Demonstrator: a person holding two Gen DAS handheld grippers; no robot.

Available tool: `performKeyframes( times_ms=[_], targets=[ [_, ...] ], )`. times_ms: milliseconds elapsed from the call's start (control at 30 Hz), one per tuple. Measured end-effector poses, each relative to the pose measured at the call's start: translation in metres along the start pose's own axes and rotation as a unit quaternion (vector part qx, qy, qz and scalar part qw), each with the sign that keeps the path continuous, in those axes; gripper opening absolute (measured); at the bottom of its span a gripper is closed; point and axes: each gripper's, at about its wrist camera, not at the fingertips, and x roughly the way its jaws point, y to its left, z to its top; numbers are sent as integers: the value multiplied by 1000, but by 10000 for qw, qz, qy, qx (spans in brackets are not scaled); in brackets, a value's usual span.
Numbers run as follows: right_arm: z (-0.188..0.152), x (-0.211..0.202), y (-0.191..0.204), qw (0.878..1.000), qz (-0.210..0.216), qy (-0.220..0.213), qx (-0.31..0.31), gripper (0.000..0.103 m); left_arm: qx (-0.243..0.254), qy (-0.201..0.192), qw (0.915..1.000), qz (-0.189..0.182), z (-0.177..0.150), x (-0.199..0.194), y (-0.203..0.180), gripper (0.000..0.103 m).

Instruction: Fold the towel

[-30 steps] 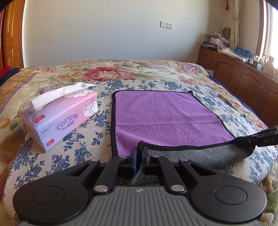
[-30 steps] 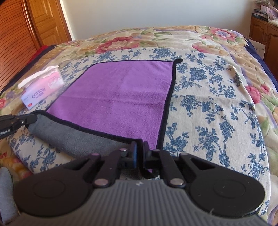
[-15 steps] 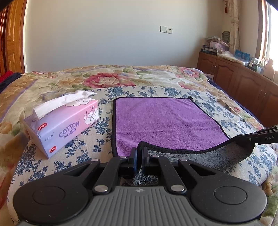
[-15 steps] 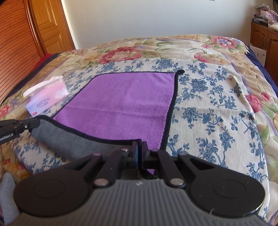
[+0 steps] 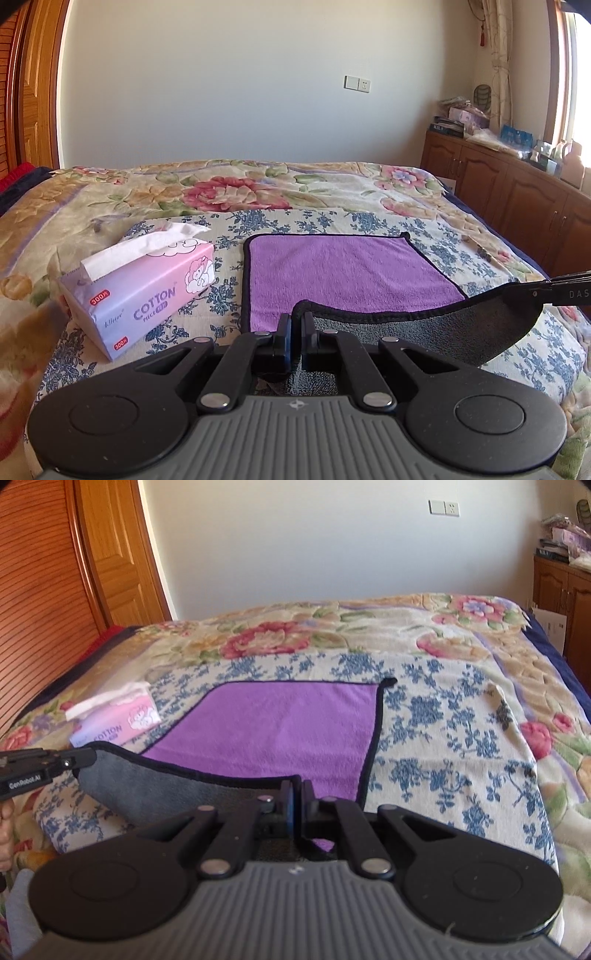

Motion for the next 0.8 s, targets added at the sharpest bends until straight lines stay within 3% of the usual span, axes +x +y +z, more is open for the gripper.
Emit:
performKeyframes(
  times_ms=[800],
  targets=[
    [25, 14, 1, 9989, -93, -346, -291, 4, 73, -268, 9996, 37, 27, 27, -1, 6]
  ],
)
